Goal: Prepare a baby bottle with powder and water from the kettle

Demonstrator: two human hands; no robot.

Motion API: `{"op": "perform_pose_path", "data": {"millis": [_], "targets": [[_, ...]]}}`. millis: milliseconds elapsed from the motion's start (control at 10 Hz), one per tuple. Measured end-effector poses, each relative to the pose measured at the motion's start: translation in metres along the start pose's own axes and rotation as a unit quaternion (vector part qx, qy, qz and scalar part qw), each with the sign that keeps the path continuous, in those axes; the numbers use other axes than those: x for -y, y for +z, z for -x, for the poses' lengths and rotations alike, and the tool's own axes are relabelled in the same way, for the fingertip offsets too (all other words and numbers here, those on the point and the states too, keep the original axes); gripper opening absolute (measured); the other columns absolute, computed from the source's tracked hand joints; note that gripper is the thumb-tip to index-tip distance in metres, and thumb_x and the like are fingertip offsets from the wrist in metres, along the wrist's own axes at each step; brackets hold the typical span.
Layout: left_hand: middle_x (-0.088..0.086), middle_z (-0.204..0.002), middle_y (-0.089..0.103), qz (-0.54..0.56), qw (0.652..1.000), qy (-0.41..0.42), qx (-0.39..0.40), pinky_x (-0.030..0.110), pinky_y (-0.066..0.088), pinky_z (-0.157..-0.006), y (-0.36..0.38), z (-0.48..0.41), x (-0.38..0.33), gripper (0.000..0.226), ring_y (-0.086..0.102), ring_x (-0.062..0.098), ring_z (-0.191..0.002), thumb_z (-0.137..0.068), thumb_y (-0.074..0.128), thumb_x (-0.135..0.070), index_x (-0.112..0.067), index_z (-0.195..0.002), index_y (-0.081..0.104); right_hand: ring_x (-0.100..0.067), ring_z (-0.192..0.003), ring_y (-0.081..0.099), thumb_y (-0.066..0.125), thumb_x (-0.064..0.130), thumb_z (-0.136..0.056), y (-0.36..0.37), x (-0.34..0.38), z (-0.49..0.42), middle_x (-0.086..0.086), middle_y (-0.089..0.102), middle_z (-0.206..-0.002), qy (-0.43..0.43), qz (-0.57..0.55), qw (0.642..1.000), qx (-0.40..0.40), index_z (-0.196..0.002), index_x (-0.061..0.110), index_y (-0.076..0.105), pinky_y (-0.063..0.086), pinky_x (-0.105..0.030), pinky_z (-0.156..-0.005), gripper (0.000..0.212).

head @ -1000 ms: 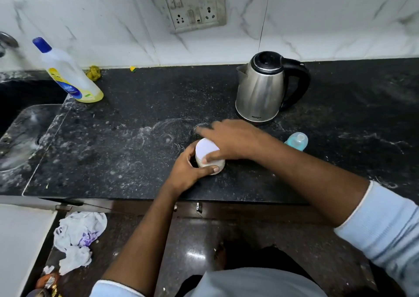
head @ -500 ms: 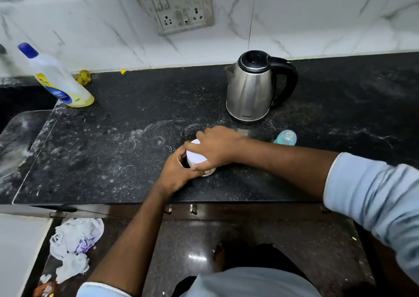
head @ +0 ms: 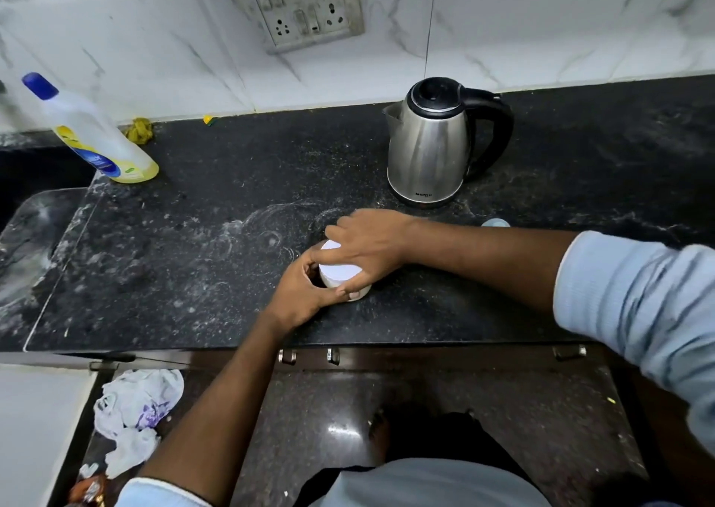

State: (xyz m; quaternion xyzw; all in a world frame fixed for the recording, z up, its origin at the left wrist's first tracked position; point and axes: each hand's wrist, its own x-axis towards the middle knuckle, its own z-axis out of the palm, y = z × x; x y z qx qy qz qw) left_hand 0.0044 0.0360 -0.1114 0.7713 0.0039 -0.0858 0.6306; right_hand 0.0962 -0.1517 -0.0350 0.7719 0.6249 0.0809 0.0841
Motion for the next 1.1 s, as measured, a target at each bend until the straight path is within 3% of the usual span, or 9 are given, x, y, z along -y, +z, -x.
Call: {"op": "perform_pose_path", "data": {"millis": [100,200,400,600,800,900,1000,1100], "targets": [[-0.003,-0.113,0.081,0.001,1.0,0.001,-0.01,0.018,0.056,-0.085,0.004,-0.002,0.0,0.073,0.075,0.007,-0.104,-0.055,0.103,-0.023,-0.037,-0.119,0.071,-0.037,-0.076,0.068,0.023,0.078,-0.089,0.006,0.006,-0.001,-0.016,0.066,-0.101,0.04,-0.006,0.999,-0.007,-0.143,0.028,0.048,0.045,-0.039,-0.058,0.078],[-0.004,-0.108,0.081,-0.005,1.0,-0.003,-0.013,0.019,0.057,-0.081,0.007,-0.003,-0.002,0.071,0.074,0.006,-0.098,-0.054,0.103,-0.024,-0.041,-0.116,0.072,-0.037,-0.068,0.069,0.024,0.079,-0.087,0.008,0.012,0.002,-0.016,0.068,-0.094,0.093,-0.006,0.995,-0.017,-0.138,0.026,0.053,0.034,-0.034,-0.052,0.08],[-0.016,-0.101,0.079,-0.015,0.998,-0.002,-0.058,0.014,0.054,-0.076,0.014,0.001,0.004,0.071,0.071,-0.003,-0.09,-0.05,0.099,-0.028,-0.054,-0.11,0.071,-0.036,-0.062,0.068,0.032,0.077,-0.085,0.017,0.023,0.001,-0.017,0.071,-0.09,0.142,-0.027,0.989,-0.018,-0.134,0.024,0.058,0.032,-0.032,-0.052,0.077],[-0.015,-0.107,0.079,-0.03,0.996,0.014,-0.085,0.014,0.055,-0.077,0.022,0.006,0.008,0.074,0.072,-0.002,-0.095,-0.053,0.1,-0.021,-0.054,-0.112,0.071,-0.038,-0.066,0.069,0.023,0.076,-0.083,0.023,0.034,0.0,-0.02,0.07,-0.094,0.188,-0.052,0.981,0.011,-0.138,0.022,0.057,0.036,-0.036,-0.055,0.085],[-0.004,-0.114,0.079,-0.024,0.997,-0.004,-0.078,0.04,0.063,-0.09,0.024,0.011,0.007,0.076,0.075,0.017,-0.106,-0.054,0.1,-0.027,-0.048,-0.12,0.069,-0.038,-0.075,0.07,0.023,0.077,-0.082,0.017,0.041,-0.001,-0.019,0.068,-0.103,0.209,-0.062,0.976,0.022,-0.142,0.026,0.051,0.044,-0.038,-0.062,0.084],[-0.003,-0.12,0.079,-0.026,0.998,-0.012,-0.062,0.042,0.061,-0.095,0.02,0.013,0.001,0.08,0.075,0.018,-0.111,-0.057,0.101,-0.024,-0.043,-0.126,0.066,-0.039,-0.086,0.068,0.03,0.079,-0.086,0.01,0.044,-0.001,-0.018,0.063,-0.111,0.231,-0.088,0.969,0.015,-0.145,0.031,0.044,0.048,-0.043,-0.068,0.078],[-0.002,-0.122,0.078,-0.016,0.999,-0.009,-0.037,0.042,0.061,-0.097,0.014,0.01,-0.007,0.083,0.075,0.018,-0.114,-0.056,0.101,-0.029,-0.037,-0.13,0.063,-0.038,-0.103,0.06,0.023,0.088,-0.086,0.002,0.05,0.006,-0.017,0.058,-0.127,0.28,-0.117,0.953,0.016,-0.157,0.043,0.028,0.048,-0.048,-0.081,0.084],[0.004,-0.141,0.068,0.016,1.0,0.001,0.0,0.047,0.055,-0.109,0.016,0.015,-0.012,0.107,0.066,0.024,-0.13,-0.056,0.1,-0.028,-0.025,-0.149,0.049,-0.037,-0.113,0.055,0.019,0.083,-0.092,0.0,0.059,0.024,-0.017,0.054,-0.137,0.325,-0.124,0.937,0.004,-0.163,0.044,0.017,0.045,-0.05,-0.09,0.082]]}}
